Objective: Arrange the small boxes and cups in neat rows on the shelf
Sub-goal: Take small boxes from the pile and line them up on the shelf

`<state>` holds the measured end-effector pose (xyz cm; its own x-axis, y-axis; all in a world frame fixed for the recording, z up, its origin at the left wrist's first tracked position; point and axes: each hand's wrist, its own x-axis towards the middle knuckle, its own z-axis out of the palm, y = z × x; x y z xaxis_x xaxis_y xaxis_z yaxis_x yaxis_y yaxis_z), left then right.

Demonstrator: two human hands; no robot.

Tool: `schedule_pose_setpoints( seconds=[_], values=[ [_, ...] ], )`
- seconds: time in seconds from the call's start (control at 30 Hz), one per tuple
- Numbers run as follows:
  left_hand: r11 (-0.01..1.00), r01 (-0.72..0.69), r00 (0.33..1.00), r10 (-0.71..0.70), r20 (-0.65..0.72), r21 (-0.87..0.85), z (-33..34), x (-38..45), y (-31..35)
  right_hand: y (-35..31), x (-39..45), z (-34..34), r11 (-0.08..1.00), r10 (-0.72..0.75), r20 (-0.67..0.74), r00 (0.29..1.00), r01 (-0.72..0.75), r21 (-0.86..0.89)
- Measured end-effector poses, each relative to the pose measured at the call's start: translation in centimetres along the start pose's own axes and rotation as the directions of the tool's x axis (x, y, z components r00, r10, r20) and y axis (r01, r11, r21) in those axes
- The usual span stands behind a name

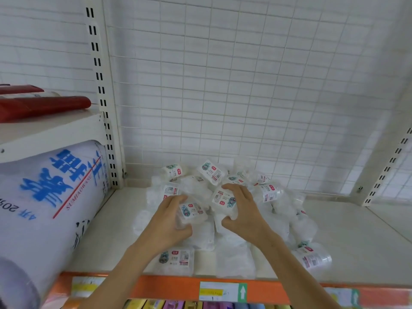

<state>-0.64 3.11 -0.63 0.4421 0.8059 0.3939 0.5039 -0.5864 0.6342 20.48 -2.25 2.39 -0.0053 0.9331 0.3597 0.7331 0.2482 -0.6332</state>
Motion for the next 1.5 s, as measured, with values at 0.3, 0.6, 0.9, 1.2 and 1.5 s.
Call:
schedule_pose_setpoints(
  seconds=[0.3,0.6,0.9,1.2,1.5],
  values=[
    [0.996,-0.089,0.995,0.089,0.042,-0.006,-0.9,-0.7,0.5,0.9,-0.5,-0.7,0.997,-0.077,-0.082,0.994,0.077,0.0],
    [0.983,-0.164,0.986,0.164,-0.011,-0.076,-0.7,-1.2,1.2,2.1,-1.3,0.2,0.987,-0.161,-0.289,0.944,0.156,-0.043],
    [0.985,-0.166,0.986,0.166,-0.006,-0.033,0.2,-0.6,0.5,1.1,-2.2,-0.9,0.962,0.088,-0.286,0.954,-0.006,0.274],
    [0.976,-0.213,0.977,0.211,-0.027,-0.052,-0.9,0.5,1.6,-0.8,-1.6,-2.4,0.503,0.351,-0.131,0.927,-0.068,0.862],
    [0.973,-0.089,0.996,0.086,-0.024,-0.212,-0.6,0.8,2.9,-1.1,-0.3,-1.7,0.048,0.376,0.009,0.927,-0.029,0.998]
  ],
)
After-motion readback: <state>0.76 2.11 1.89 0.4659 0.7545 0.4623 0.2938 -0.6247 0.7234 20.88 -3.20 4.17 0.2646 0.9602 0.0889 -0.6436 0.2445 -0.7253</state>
